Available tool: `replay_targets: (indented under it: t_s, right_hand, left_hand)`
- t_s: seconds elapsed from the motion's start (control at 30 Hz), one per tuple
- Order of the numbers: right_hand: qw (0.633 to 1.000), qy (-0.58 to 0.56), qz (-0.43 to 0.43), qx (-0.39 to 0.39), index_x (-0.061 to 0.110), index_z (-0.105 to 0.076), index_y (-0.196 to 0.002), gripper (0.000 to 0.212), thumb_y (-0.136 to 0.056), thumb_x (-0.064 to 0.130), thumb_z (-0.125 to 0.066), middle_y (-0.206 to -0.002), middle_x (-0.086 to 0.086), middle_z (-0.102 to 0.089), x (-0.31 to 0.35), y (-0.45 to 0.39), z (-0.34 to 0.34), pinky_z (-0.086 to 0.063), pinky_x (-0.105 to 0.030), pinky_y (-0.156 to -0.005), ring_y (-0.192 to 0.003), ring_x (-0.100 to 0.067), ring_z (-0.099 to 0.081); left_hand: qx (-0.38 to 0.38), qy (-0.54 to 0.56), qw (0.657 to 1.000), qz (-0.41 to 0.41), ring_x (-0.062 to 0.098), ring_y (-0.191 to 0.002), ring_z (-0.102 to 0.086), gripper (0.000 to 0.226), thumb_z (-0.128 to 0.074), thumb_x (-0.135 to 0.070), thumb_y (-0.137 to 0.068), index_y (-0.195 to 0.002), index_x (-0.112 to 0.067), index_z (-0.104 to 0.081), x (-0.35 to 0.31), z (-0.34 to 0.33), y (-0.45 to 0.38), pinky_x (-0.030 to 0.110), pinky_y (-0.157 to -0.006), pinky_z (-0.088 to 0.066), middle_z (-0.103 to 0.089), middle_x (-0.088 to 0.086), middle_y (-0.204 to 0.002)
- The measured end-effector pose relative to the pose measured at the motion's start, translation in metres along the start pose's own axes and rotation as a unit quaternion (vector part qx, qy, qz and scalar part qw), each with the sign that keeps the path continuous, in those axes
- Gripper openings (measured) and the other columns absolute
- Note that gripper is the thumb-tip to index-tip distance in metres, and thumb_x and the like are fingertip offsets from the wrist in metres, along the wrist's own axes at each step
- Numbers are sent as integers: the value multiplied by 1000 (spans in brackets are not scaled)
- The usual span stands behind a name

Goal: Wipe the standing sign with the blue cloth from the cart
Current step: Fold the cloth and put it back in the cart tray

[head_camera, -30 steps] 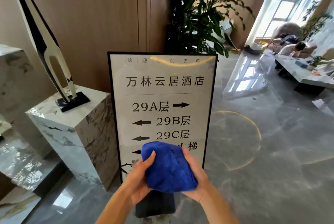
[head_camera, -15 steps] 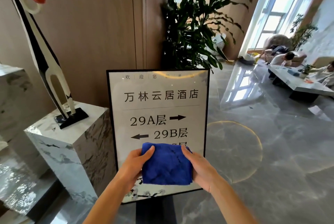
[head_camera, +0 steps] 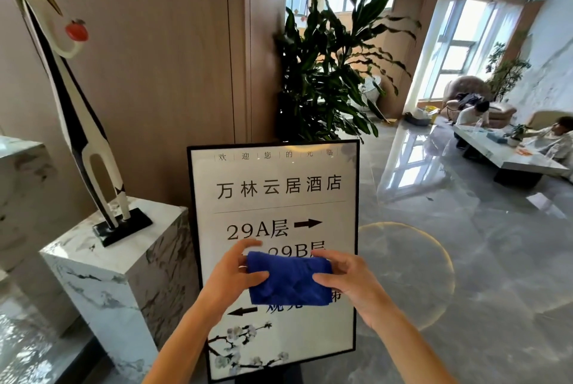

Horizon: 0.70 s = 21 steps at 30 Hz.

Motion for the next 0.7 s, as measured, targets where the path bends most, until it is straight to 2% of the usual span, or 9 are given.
replay_targets:
  t_s: [0.07,0.17,0.27,0.33,0.4,0.53,0.63,0.7]
  right_hand:
    - [999,36,7,-16,33,-71,-116,46,-80,6,-81,-105,12,-78,3,0,-1,-59,-23,-86,-102,-7,-72]
    - [995,92,17,-22,33,-72,-117,47,-81,4,-79,-100,19,-77,7,0,-3,-57,-18,-84,-98,2,-70]
    - [989,145,31,-24,41,-76,-95,39,-82,5,-77,-92,17,-78,12,-1,1,-59,-25,-86,-92,-2,-73]
    - [983,177,37,-40,37,-78,-86,30,-84,8,-77,-88,11,-79,15,-2,5,-61,-31,-85,-88,-7,-74]
    - [977,200,41,-60,31,-79,-86,20,-84,12,-78,-84,6,-79,19,-2,8,-62,-35,-83,-84,-10,-74]
    - [954,281,62,-82,29,-77,-79,10,-86,22,-76,-75,5,-75,34,-4,11,-61,-38,-81,-75,-9,-70]
    - [921,364,81,-108,40,-69,-73,17,-90,37,-70,-74,15,-69,50,-2,11,-53,-39,-77,-83,-7,-62]
    - [906,390,97,-136,46,-70,-78,12,-90,42,-68,-75,21,-65,63,0,11,-45,-35,-77,-87,-6,-58]
  left_hand:
    - [-1,-79,997,-18,28,-100,-69,44,-73,5,-82,-105,-32,-68,-7,-1,-2,51,-90,-57,-69,2,-109]
    - [-6,-171,985,-25,18,-102,-66,42,-71,2,-83,-105,-34,-68,-17,-5,-3,42,-88,-59,-67,-10,-106]
    - [-23,-196,980,-27,12,-96,-65,37,-70,1,-85,-106,-29,-71,-24,-6,-5,27,-73,-61,-67,-12,-100]
    - [-40,-210,976,-39,8,-91,-65,33,-70,0,-87,-99,-31,-70,-29,-8,-4,11,-57,-54,-67,-12,-95]
    - [-60,-215,973,-54,3,-84,-62,34,-69,1,-88,-94,-32,-69,-35,-10,-2,5,-49,-48,-66,-12,-90]
    - [-98,-270,954,-91,0,-78,-60,24,-68,-2,-89,-100,-22,-74,-45,-10,4,-1,-54,-42,-64,-13,-84]
    - [-116,-296,943,-96,13,-86,-62,19,-64,-4,-93,-105,-16,-73,-58,-7,7,3,-54,-40,-65,-4,-92]
    - [-124,-300,939,-112,18,-88,-65,17,-62,-3,-94,-104,-13,-73,-69,-5,8,6,-62,-41,-65,-3,-90]
Point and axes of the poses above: each hand's wrist, its own y-axis away from the middle knuckle, its own z-axis out of the back of the hand, x = y × z, the point moved 3 cm from there along -y, towards the middle knuckle
